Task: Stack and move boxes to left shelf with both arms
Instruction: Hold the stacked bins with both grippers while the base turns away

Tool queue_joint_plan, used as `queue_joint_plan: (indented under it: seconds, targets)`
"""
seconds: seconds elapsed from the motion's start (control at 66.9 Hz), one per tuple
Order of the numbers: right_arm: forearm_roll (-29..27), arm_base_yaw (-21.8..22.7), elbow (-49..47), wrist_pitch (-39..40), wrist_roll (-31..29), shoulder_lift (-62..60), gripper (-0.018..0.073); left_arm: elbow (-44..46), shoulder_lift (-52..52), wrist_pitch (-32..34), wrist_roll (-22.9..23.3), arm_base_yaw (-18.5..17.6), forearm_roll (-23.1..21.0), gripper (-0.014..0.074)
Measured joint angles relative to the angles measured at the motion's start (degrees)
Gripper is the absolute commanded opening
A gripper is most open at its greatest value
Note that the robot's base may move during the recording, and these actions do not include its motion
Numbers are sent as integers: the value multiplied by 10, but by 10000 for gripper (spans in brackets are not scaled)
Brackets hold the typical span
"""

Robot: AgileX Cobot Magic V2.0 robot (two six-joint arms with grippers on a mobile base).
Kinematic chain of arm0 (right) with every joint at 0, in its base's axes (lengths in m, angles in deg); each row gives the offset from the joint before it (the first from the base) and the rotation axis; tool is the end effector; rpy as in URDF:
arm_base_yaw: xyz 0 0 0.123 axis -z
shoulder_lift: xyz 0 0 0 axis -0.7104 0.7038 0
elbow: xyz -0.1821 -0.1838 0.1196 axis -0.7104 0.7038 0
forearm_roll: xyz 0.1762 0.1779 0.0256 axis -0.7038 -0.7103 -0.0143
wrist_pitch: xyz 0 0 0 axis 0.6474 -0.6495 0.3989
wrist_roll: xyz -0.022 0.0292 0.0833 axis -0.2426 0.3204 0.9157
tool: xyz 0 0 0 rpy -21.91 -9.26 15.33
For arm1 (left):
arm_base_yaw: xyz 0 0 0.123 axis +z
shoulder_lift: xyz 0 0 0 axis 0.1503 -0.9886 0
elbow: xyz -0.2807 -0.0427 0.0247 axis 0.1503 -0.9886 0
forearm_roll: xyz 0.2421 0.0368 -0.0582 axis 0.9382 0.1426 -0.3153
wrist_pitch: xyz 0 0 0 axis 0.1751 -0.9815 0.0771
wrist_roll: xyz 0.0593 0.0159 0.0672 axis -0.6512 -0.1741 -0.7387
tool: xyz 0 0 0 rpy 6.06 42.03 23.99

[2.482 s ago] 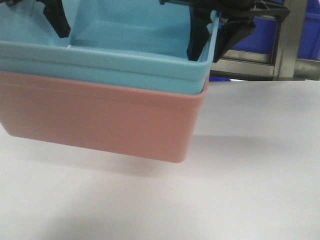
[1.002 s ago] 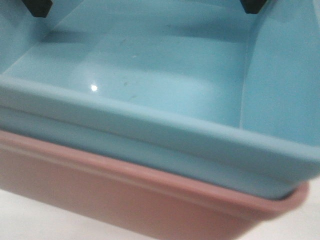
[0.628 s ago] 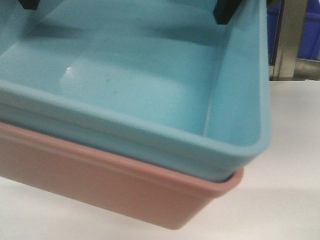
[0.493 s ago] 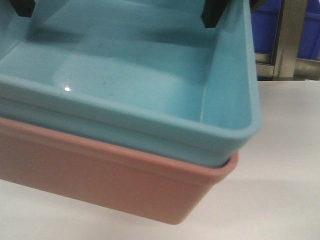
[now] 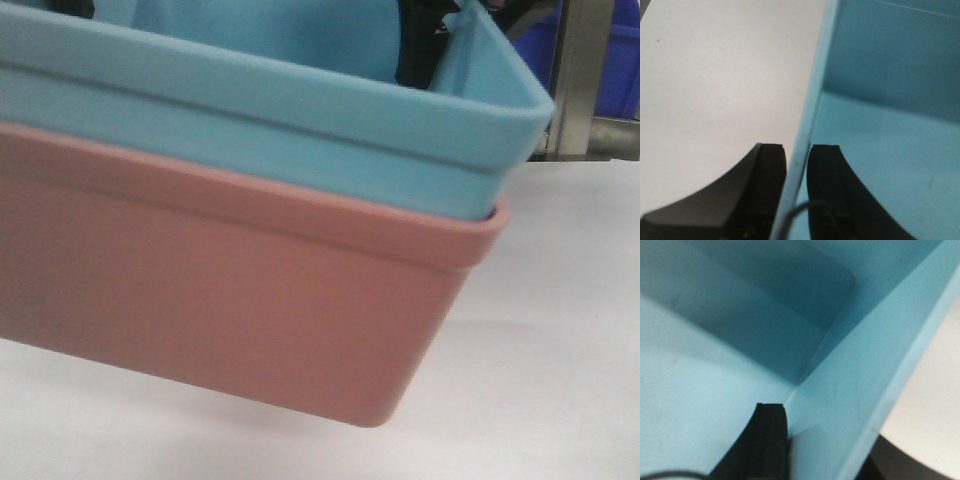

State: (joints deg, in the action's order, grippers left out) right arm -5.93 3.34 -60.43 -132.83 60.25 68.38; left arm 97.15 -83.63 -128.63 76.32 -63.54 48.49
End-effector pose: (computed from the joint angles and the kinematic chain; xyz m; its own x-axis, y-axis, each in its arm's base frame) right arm 0.2524 0.1997 0.3278 -0.7285 -0.2644 -0.6320 -0.3514 0.9361 0.0134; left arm 0.2078 -0.1984 0.3470 -0.6748 0.0942 -0.7320 0.0495 0.9954 0.0825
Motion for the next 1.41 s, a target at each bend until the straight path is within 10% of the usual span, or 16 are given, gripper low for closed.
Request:
queue_joint_plan:
  seconds: [1.405]
  targets:
    - [-4, -1, 0, -8, 0, 1, 57, 0, -1, 11, 0, 0, 20, -13]
